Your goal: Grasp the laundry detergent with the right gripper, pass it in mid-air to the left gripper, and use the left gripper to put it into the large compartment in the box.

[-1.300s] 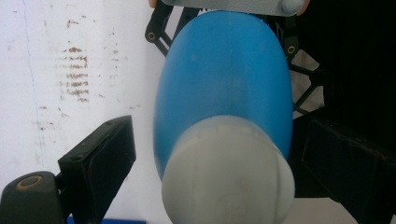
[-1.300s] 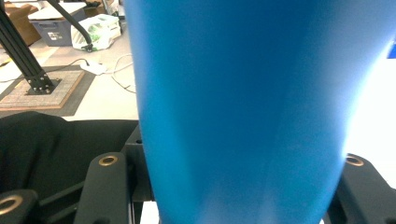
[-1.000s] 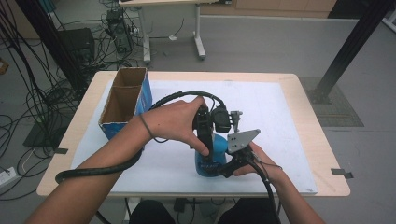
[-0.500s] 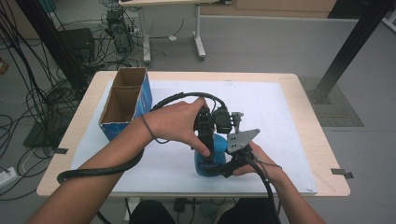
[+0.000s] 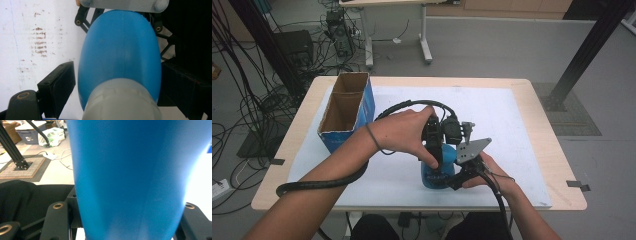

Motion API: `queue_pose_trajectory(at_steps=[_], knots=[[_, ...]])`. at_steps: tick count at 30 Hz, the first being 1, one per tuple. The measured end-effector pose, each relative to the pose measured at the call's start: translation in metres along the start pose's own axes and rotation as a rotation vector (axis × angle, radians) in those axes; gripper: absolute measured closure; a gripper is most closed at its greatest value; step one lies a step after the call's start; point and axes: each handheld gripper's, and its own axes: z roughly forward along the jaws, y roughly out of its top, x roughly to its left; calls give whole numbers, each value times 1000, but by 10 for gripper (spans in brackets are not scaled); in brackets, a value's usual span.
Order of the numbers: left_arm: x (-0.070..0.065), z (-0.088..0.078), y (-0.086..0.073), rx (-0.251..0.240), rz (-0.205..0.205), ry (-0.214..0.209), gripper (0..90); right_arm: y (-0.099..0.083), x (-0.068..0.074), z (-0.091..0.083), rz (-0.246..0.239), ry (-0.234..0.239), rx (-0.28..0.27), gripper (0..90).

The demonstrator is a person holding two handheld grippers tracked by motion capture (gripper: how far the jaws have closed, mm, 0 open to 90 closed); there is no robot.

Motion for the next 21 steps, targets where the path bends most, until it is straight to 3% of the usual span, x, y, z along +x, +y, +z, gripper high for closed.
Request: queue_pose_trajectory(at_steps=[21], knots=[[-4,-1,1,12,3,20,253,3,1,0,-7,4,1,410]])
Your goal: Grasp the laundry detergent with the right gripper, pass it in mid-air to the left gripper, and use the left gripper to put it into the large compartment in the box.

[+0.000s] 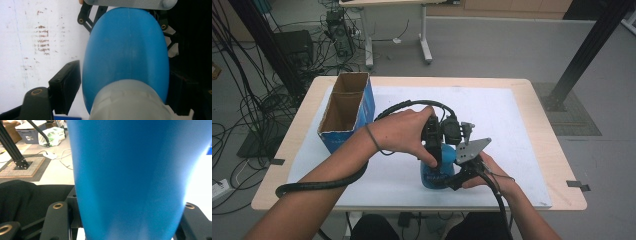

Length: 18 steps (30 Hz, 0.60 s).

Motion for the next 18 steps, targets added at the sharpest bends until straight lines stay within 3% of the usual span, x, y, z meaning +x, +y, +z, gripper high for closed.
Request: queue_pose_trajectory(at_steps=[13,18], knots=[[0,-2,-1,-5,9,0,371,1,0,-1,-2,-3,-2,411],[0,-2,1,2,4,2,373,0,-1,-1,-1,-2,-4,411]])
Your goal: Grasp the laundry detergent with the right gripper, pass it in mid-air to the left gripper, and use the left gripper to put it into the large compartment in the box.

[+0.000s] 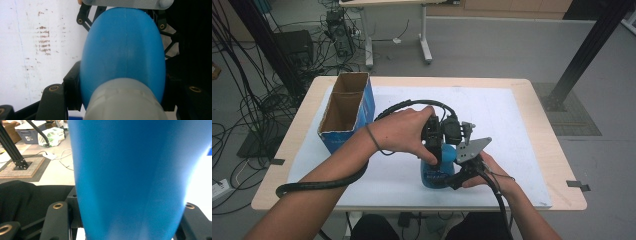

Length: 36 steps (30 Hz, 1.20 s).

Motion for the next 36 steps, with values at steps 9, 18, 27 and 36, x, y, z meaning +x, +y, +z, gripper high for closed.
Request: queue_pose_trajectory(at_steps=[9,18,27,36], knots=[[0,0,0,1,-13,1,375,0,-1,1,-2,1,-3,411],[1,0,0,-1,-16,-1,374,0,-1,0,-3,0,-2,411],[0,-1,-1,-4,-20,1,374,1,-1,0,-7,3,1,410],[-1,0,-2,0,-19,1,375,1,-1,1,-7,4,2,411]])
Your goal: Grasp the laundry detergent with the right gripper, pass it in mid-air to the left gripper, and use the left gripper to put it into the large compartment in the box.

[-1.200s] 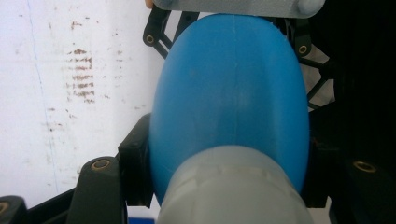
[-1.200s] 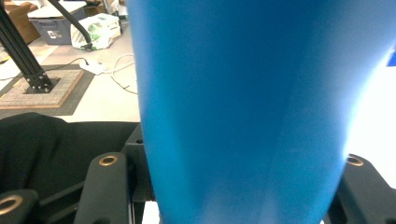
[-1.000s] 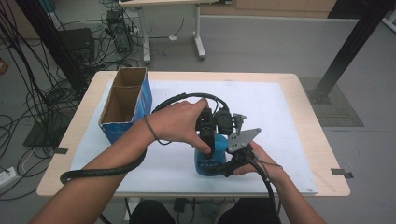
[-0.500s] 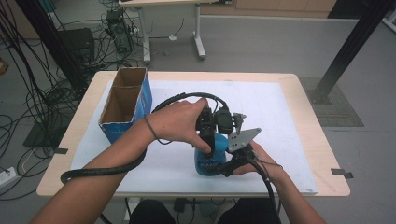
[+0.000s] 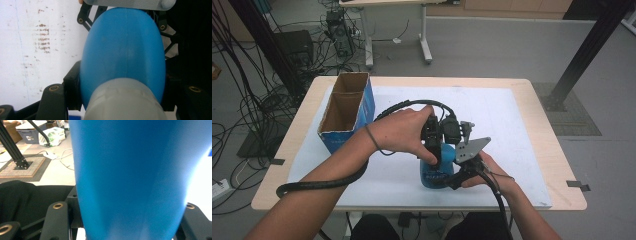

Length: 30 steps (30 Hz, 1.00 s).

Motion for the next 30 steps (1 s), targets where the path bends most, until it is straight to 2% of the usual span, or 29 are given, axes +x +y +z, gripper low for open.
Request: queue_pose_trajectory(at_steps=[12,30], knots=[[-1,-2,-2,-14,-6,7,375,1,-1,-1,-6,-2,-5,410],[0,-2,-1,-4,-7,6,375,1,-1,0,-7,-4,-5,410]])
